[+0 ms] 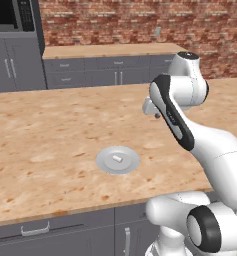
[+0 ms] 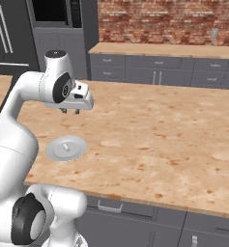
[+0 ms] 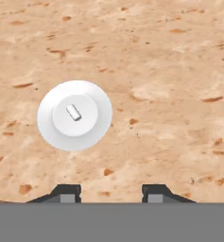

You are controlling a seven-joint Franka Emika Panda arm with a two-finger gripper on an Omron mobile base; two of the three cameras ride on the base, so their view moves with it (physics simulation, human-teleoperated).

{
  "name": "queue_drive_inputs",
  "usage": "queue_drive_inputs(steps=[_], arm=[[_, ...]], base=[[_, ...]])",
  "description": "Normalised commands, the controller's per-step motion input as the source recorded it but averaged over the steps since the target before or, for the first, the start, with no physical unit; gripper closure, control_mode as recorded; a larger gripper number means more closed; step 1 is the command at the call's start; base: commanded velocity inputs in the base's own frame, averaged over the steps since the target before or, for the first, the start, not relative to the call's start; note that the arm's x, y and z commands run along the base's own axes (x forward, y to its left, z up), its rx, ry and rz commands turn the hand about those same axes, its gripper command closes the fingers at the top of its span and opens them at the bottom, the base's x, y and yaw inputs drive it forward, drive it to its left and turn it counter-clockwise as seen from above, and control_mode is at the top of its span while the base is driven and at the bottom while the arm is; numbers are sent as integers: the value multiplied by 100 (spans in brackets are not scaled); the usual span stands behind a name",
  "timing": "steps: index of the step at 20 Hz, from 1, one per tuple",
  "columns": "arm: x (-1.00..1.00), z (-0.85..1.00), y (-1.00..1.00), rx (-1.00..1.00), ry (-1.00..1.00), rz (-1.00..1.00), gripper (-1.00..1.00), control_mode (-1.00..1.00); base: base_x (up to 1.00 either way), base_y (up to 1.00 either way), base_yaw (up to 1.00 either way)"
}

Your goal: Pick up the marshmallow and place it in the cup of hot chocolate on the dining counter.

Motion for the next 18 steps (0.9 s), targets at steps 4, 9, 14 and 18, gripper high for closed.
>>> queue_drive_inputs(steps=[4, 9, 14, 18], arm=[[-6, -19, 14, 0, 2, 6, -100, -100], [-1, -35, 44, 0, 5, 28, -100, -100], [3, -31, 60, 0, 16, 25, -100, -100], [19, -55, 59, -4, 19, 25, -100, -100]], base=[[0, 0, 0], [0, 0, 0], [0, 0, 0], [0, 0, 0]])
